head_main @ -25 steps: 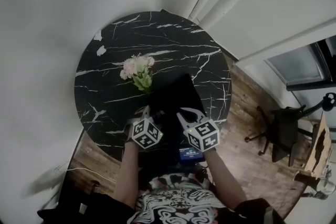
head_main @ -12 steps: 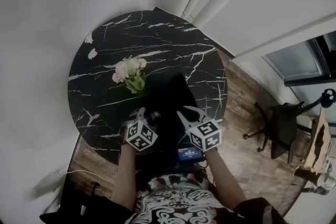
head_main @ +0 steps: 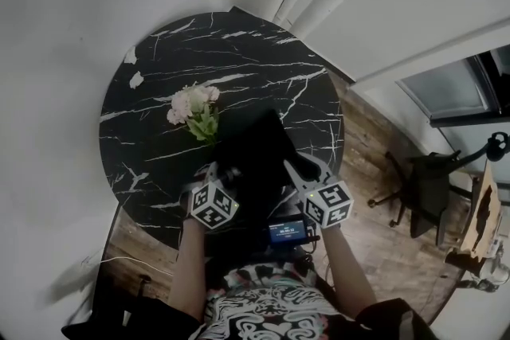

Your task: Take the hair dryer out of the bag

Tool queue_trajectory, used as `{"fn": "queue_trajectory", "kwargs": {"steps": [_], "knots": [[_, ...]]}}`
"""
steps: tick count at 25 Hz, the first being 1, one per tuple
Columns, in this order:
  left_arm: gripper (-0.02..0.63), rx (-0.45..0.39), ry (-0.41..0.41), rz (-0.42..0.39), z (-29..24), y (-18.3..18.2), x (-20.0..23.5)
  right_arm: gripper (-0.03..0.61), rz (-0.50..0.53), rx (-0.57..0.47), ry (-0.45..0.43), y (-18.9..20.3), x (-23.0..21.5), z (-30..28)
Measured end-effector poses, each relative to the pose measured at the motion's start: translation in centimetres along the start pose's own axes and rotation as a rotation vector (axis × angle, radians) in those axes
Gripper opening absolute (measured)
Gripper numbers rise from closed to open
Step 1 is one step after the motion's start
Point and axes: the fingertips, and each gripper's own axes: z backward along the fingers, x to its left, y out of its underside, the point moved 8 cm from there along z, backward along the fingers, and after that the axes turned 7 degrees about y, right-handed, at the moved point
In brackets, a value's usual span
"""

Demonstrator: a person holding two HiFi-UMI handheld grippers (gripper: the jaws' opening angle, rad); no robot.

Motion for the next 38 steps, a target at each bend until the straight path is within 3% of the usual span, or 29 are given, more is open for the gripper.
{"fn": "queue_trajectory", "kwargs": {"steps": [7, 11, 17, 22, 27, 38], "knots": [[0.216, -0.001, 0.000, 0.002, 0.0, 0.0, -0.1, 0.078, -0.044, 0.068, 0.021, 0.9, -2.0, -1.4], [0.216, -0.001, -0.001, -0.001, 0.0, 0.0, 0.0, 0.078, -0.151, 0.096, 0.036, 1.6, -3.3, -2.4], [0.216, -0.001, -0.001, 0.002, 0.1, 0.0, -0.1, 0.080, -0.257, 0.073, -0.062, 1.9, -4.0, -3.1], [0.216, -0.005, 0.010, 0.006, 0.1, 0.0, -0.1, 0.210, -0.457, 0.066, -0.145, 3.1, -5.6, -4.1], [0.216, -0.004, 0.008, 0.007, 0.2, 0.0, 0.0, 0.213, -0.547, 0.076, -0.251, 3.7, -6.3, -4.8], [0.216, 0.001, 0.002, 0.006, 0.3, 0.0, 0.0, 0.212, -0.664, 0.110, -0.332, 4.3, -7.1, -5.2]]}}
